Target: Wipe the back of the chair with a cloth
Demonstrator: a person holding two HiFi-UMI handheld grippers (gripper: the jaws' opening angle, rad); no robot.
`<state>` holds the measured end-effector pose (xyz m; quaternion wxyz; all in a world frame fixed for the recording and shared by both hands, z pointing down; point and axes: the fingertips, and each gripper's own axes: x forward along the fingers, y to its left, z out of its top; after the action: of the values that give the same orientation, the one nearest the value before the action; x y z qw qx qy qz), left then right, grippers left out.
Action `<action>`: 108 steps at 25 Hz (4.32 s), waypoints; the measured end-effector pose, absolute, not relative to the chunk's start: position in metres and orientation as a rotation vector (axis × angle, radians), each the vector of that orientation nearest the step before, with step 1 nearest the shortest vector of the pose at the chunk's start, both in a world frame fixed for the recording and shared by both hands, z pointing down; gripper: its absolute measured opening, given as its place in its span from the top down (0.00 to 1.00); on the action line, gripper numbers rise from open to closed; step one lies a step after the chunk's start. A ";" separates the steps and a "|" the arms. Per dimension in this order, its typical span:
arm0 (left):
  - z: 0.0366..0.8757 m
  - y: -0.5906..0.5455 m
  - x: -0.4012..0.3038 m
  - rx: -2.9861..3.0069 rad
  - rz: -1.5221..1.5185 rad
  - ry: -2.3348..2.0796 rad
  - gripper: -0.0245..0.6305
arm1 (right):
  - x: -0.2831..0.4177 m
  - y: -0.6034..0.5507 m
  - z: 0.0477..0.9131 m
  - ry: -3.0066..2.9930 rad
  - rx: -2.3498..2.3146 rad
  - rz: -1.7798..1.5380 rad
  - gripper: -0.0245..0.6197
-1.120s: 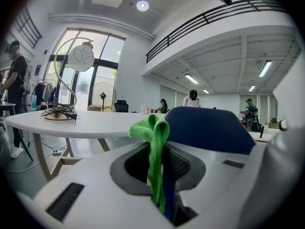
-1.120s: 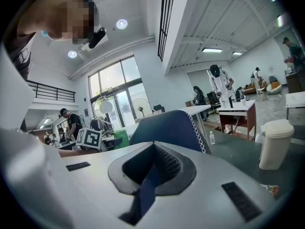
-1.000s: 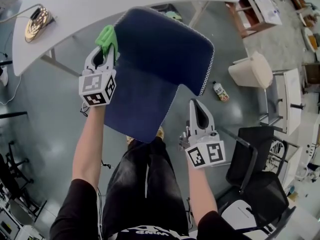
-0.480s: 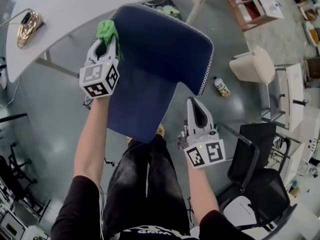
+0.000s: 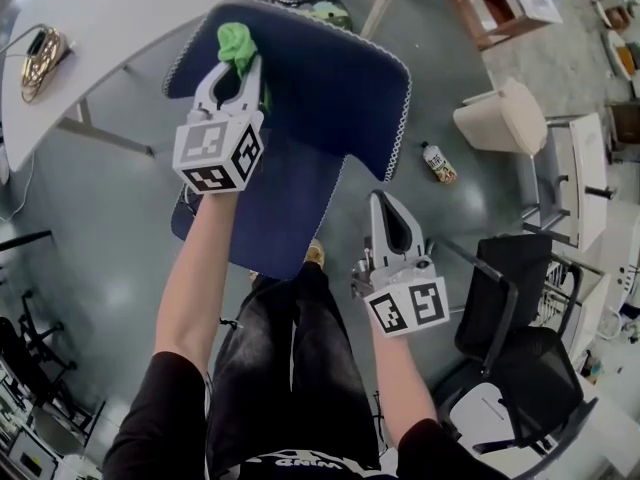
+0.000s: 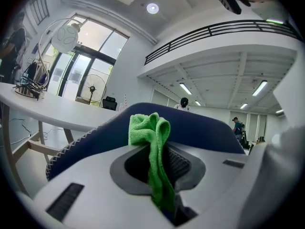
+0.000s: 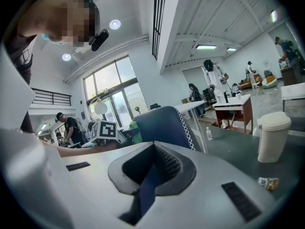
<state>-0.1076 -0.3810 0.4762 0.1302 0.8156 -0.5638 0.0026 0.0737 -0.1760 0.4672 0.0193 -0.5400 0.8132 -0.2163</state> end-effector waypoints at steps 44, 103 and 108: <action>0.543 -0.305 -0.257 2.104 0.203 -2.001 0.88 | 0.049 -0.186 0.495 2.590 -1.617 -0.730 0.98; 0.555 -0.288 -0.193 2.222 0.089 -1.707 0.88 | 0.039 -0.173 0.510 2.641 -1.565 -0.763 0.98; 0.577 -0.292 -0.242 2.108 0.122 -1.823 0.88 | 0.025 -0.181 0.513 2.679 -1.531 -0.766 0.98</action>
<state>-0.2415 -0.2920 0.5769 0.1752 0.7439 -0.6435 0.0430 0.0255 -0.1811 0.5134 -0.0186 -0.4814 0.8425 -0.2410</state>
